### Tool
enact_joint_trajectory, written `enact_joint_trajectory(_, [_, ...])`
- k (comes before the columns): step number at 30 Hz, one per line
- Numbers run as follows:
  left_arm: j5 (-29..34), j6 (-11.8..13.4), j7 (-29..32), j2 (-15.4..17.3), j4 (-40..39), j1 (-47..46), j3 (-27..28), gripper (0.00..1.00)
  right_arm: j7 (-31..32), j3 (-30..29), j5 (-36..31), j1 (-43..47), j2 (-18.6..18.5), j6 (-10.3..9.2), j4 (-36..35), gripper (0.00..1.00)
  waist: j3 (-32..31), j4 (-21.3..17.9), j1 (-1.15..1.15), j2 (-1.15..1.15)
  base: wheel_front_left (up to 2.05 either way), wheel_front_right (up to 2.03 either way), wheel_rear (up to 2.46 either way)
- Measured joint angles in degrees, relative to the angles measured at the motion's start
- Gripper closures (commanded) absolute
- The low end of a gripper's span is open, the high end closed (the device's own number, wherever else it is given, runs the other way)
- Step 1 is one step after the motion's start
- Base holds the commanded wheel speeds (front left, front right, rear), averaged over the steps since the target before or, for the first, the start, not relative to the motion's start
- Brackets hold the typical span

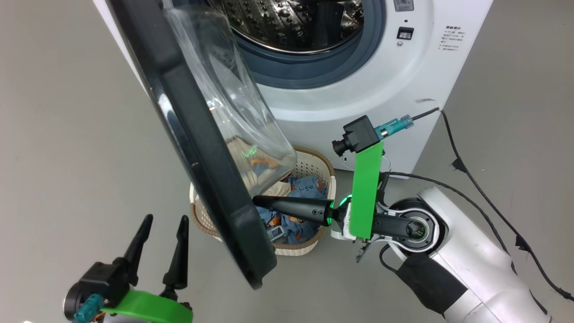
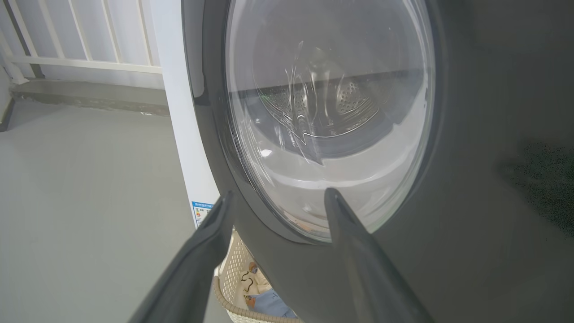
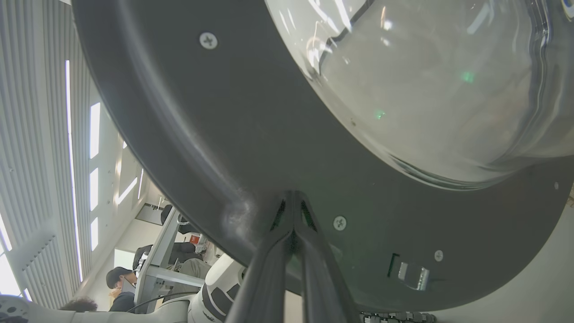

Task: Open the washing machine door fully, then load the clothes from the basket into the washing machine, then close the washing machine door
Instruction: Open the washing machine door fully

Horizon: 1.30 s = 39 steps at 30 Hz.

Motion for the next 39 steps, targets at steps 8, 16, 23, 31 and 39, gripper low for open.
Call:
enact_joint_trajectory(8, [-0.04, 0.00, 0.00, 0.11, 0.01, 0.03, -0.11, 0.00, -2.65, 0.56, -1.90, 0.35, -0.41, 0.01, 0.18, 1.00, -0.31, -0.61, 0.00, 0.00, 0.00, 0.00, 0.00])
enact_joint_trajectory(16, [-0.22, 0.00, 0.00, 1.90, 0.59, 1.42, -0.79, 0.00, -9.56, 1.99, -5.27, 4.49, -5.65, 0.01, 0.82, 0.00, -1.53, -2.35, 0.00, 0.00, 0.00, 0.00, 0.00])
enact_joint_trajectory(23, [-0.96, 0.00, 0.00, 2.67, 0.58, 2.66, 0.02, 0.00, -15.62, 2.31, -5.67, 7.04, -8.82, 0.01, 1.26, 0.00, -2.51, -4.30, 0.00, 0.00, 0.00, 0.00, 0.00])
enact_joint_trajectory(31, [-1.38, 0.00, 0.00, 3.31, 0.52, 3.61, 0.79, 0.00, -26.03, 1.92, -6.91, 12.28, -13.22, 0.01, 1.57, 0.00, -3.39, -6.73, 0.00, 0.00, 0.00, 0.00, 0.00])
enact_joint_trajectory(39, [-2.32, 0.00, 0.00, 3.28, 0.36, 4.71, 2.93, 0.00, -35.16, 2.85, -7.38, 16.07, -16.19, 0.01, 2.35, 0.00, -3.51, -9.43, 0.00, 0.00, 0.00, 0.00, 0.00])
